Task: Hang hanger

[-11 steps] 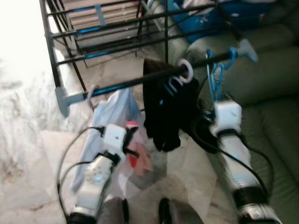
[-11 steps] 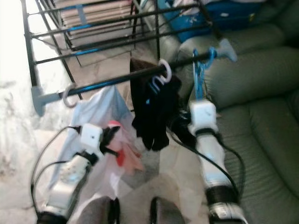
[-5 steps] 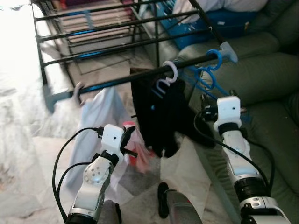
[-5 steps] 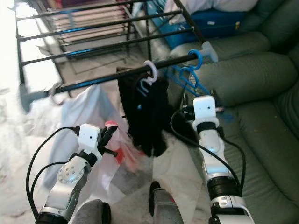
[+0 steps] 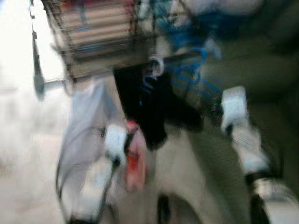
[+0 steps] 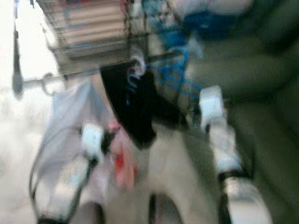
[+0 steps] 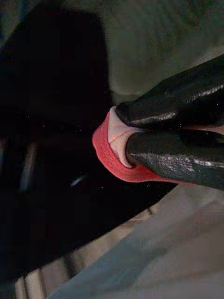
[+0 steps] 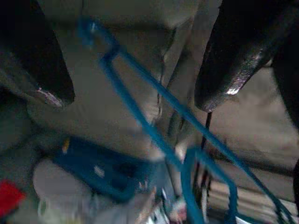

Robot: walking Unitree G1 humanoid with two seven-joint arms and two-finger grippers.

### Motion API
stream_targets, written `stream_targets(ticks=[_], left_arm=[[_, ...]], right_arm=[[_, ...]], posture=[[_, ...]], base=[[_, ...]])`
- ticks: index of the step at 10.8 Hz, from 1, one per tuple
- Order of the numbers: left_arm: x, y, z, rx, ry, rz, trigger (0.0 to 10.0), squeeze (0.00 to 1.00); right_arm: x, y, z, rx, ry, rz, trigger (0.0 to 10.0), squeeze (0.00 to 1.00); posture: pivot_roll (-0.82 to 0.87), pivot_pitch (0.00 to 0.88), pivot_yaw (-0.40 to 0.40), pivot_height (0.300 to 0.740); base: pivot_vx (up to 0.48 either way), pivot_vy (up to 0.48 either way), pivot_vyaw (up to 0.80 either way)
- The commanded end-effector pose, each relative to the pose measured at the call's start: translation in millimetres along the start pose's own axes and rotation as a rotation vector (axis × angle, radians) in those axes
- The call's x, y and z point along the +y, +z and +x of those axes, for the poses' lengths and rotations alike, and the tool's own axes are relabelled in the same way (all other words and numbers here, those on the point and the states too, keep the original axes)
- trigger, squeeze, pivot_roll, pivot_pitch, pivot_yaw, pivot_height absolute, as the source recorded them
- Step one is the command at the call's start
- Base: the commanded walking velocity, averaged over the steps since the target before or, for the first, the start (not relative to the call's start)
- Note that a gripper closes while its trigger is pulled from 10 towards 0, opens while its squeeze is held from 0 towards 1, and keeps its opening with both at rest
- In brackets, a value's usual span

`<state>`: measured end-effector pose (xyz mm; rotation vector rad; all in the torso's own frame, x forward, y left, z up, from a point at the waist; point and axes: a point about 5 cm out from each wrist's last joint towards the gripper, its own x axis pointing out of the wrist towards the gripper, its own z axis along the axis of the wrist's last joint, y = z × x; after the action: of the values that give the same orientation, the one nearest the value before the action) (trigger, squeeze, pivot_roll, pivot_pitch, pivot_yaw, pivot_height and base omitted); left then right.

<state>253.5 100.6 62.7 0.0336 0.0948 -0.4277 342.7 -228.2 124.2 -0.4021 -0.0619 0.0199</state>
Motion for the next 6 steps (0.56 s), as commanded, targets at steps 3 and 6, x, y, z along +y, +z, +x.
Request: stream_targets(ticks=[3, 6], left_arm=[[-1.2, 1, 1.3, 0.005, 0.0, 0.014, 10.0, 0.0], [0.5, 1, 1.7, 0.006, 0.002, 0.019, 10.0, 0.0]], right_arm=[[-2.8, 1, 2.6, 0.015, 0.209, -0.041, 10.0, 0.0], [-11.1, 5, 11.5, 0.051, 0.405, -0.121, 10.0, 0.0]], posture=[[0.0, 0.189, -0.027, 0.74], [0.0, 0.19, -0.027, 0.74]], base=[[0.0, 0.0, 0.0], [0.0, 0.0, 0.0]])
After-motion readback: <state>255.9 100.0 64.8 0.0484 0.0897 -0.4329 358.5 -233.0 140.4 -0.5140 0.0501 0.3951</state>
